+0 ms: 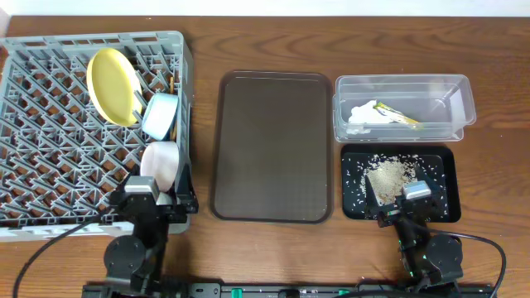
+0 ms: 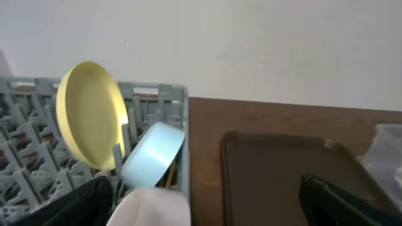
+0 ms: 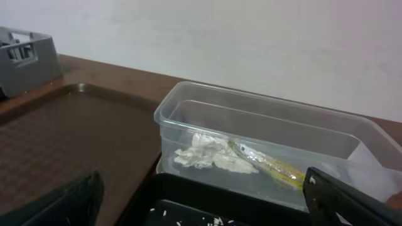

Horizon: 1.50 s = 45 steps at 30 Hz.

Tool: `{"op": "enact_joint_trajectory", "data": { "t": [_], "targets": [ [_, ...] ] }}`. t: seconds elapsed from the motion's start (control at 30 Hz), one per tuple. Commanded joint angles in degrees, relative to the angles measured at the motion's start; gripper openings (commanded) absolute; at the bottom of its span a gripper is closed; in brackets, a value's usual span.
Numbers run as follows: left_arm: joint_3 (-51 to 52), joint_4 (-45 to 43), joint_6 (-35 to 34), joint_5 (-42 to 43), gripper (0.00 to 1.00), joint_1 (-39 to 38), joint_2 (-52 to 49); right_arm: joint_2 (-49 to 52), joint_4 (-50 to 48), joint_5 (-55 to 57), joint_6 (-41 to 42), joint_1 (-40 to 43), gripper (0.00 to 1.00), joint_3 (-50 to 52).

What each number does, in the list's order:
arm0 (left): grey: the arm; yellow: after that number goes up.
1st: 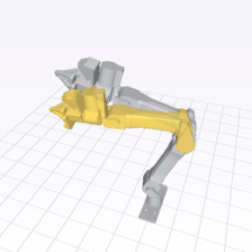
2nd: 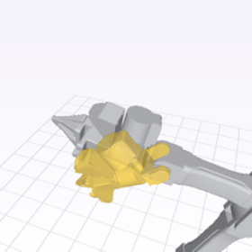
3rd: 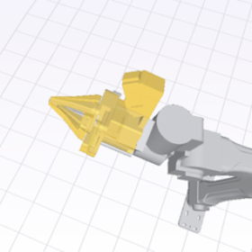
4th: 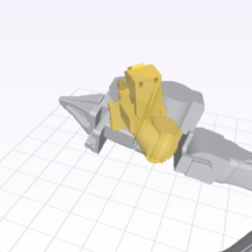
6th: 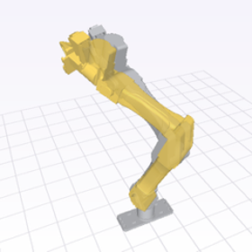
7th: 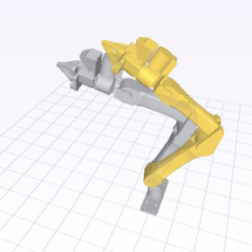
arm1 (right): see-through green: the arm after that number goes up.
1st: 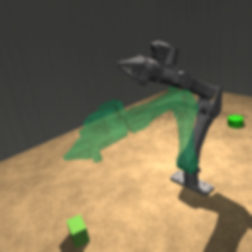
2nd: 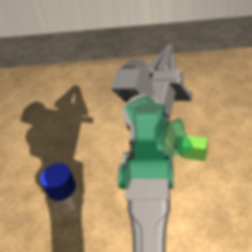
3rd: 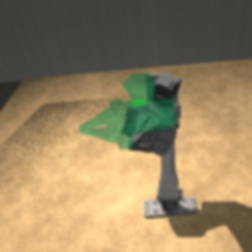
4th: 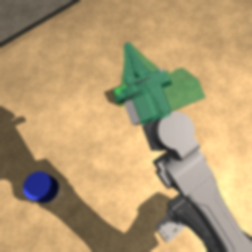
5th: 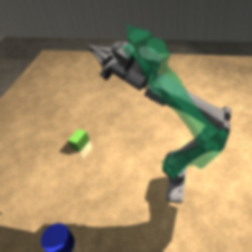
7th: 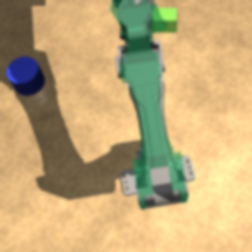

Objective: Sort waste into correct bins and load items into the dishwasher

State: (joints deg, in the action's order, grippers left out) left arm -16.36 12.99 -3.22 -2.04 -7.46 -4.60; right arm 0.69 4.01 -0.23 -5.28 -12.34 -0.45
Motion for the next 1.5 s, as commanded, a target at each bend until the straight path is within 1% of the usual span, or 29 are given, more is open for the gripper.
{"op": "enact_joint_trajectory", "data": {
  "t": [0.0, 0.17, 0.37, 0.7, 0.97, 1.47],
  "targets": [
    [3.26, -0.72, -0.55, 0.15, 0.95, 0.44, 2.32, -0.28, 0.13, -0.24, -0.59, 0.15, 0.99, 0.15],
    [9.38, -5.31, -0.52, 0.11, 0.95, 0.44, 4.48, -0.28, 0.13, -0.24, -0.59, 0.15, 0.99, 0.15],
    [15.74, -13.29, -0.52, 0.13, 0.95, 0.44, 4.52, -0.28, 0.13, -0.24, -0.59, 0.15, 0.99, 0.15],
    [16.13, -12.33, -0.52, 0.13, 0.95, 0.44, 4.52, -0.28, 0.13, -0.24, -0.59, 0.15, 0.99, 0.15],
    [16.15, -9.01, -0.5, 0.13, 0.95, 0.44, 4.5, -0.28, 0.13, -0.24, -0.59, 0.15, 0.99, 0.15],
    [16.13, -9.01, -0.5, 0.13, 0.96, 0.44, 4.37, -0.28, 0.13, -0.24, -0.59, 0.15, 0.99, 0.15]
  ]
}}
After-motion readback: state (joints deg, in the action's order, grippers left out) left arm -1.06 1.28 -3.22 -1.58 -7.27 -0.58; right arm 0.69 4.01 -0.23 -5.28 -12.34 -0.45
